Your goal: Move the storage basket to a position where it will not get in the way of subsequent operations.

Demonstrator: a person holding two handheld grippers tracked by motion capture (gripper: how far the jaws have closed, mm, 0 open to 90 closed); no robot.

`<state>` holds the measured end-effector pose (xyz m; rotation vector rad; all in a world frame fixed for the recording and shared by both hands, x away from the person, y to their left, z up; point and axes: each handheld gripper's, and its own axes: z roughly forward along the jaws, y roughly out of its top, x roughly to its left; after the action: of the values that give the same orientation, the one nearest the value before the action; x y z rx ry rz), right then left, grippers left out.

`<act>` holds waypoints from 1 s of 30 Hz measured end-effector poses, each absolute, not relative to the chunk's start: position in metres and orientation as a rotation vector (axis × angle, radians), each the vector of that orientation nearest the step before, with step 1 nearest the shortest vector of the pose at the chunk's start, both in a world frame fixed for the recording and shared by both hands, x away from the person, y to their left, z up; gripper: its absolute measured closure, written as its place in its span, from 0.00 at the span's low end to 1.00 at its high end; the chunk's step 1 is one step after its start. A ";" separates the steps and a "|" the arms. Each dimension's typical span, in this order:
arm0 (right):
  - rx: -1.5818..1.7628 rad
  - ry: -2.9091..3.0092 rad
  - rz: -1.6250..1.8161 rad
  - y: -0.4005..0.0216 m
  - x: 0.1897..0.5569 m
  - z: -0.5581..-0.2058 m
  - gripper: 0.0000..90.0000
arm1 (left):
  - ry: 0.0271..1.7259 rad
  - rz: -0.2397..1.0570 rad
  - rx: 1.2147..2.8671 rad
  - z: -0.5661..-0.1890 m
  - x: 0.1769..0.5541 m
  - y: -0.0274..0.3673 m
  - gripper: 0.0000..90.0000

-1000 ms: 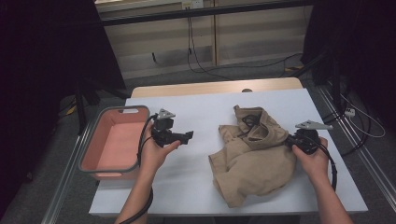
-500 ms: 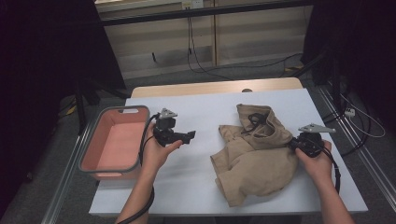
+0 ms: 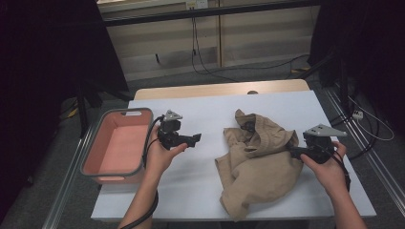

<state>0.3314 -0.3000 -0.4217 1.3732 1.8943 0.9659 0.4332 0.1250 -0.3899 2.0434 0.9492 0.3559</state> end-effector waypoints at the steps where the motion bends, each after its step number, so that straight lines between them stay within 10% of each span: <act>1: 1.358 1.912 0.957 -0.295 0.330 -0.420 0.22 | 0.945 0.359 2.046 -0.390 0.433 0.125 0.08; 30: 1.344 2.055 0.928 -0.245 0.359 -0.455 0.00 | 0.913 0.329 2.078 -0.413 0.445 0.093 0.08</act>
<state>0.3595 -0.2453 -0.4554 1.3436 2.0551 0.9277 0.4449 0.0926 -0.4131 2.0782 0.9130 0.3293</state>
